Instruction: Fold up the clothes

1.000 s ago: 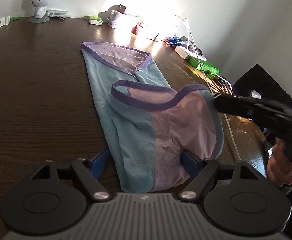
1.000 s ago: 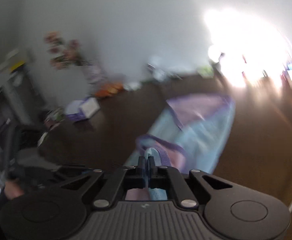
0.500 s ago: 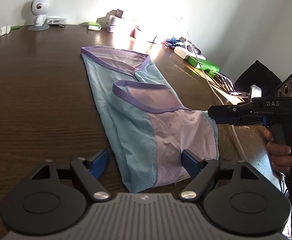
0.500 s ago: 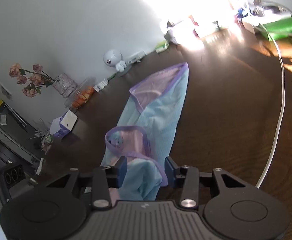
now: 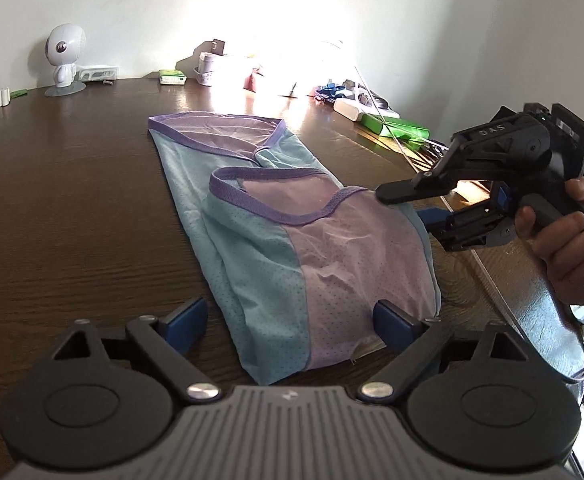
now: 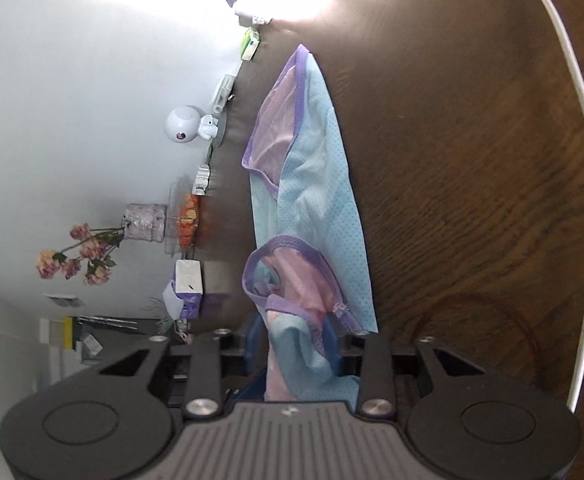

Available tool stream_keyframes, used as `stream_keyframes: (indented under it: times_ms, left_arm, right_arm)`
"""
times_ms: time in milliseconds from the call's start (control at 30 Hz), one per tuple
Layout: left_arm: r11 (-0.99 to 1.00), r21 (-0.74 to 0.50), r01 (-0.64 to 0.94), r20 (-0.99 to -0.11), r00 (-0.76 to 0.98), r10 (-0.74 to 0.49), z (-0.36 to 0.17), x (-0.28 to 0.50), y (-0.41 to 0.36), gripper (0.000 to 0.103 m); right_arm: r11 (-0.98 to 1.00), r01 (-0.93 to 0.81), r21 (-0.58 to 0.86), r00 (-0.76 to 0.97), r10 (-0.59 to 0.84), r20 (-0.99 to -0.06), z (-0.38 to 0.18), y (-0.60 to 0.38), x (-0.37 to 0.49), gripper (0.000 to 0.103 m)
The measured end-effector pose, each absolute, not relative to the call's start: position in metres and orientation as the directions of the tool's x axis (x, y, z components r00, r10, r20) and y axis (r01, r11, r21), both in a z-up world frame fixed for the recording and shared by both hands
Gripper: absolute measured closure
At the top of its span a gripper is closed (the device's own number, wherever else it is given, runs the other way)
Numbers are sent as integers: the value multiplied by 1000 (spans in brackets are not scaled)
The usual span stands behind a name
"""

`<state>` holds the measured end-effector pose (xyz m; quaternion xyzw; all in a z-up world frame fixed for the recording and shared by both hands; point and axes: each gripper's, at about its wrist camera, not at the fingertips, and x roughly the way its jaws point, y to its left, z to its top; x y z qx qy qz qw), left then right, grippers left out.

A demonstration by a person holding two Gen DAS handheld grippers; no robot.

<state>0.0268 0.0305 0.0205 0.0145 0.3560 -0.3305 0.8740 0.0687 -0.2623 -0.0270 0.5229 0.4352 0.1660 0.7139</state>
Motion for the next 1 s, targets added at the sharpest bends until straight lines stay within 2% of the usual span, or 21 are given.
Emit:
stream_keyframes:
  times_ms: [33,100,167,233,267,300,333,367,467,533,633,700,800,1000]
  left_arm:
    - [781,-199,593,-631,532,-564,20,26,29,7]
    - [779,-190,598,-629,535,-564,19,24,27,5]
    - [774,-203,600,-623,531,-575,18,25,29,4]
    - [769,-216,602,-618,525,-585,18,26,30,3]
    - [766,-223,603,-615,522,-590,18,27,31,3]
    - [765,-223,604,-614,522,-592,18,27,31,3]
    - [764,-221,606,-614,522,-592,17,26,30,2]
    - [764,-219,607,-613,523,-591,17,26,30,2]
    - [762,-221,609,-611,523,-595,17,26,31,2]
    - [760,-223,611,-609,521,-598,16,27,31,1]
    - [759,-220,612,-609,522,-597,16,27,31,1]
    - [759,-221,613,-608,522,-598,16,27,31,1]
    - [757,-221,614,-607,521,-600,16,27,31,1]
    - [757,-218,616,-607,522,-599,16,25,31,1]
  right_arm:
    - [445,178,878,578,675,-459,-21,-258,71,96]
    - [675,-54,736,637,591,-495,12,-238,66,98]
    - [826,-338,451,694,542,-474,46,-203,47,99]
    - [845,-518,134,731,518,-444,64,-171,22,98]
    - [840,-543,-18,746,472,-470,66,-157,16,94]
    - [834,-541,-110,751,420,-509,63,-149,17,78]
    - [825,-534,-182,752,366,-548,59,-144,19,54]
    - [821,-524,-226,749,318,-581,55,-143,22,46]
    - [910,-406,-80,769,294,-568,63,-170,26,44]
    - [922,-302,241,733,386,-560,58,-210,28,44]
    - [711,-73,699,693,540,-478,49,-274,32,46]
    - [481,48,875,669,635,-386,23,-299,29,51]
    - [275,171,946,646,694,-319,-6,-303,27,52]
    - [101,364,926,645,689,-329,-41,-281,38,53]
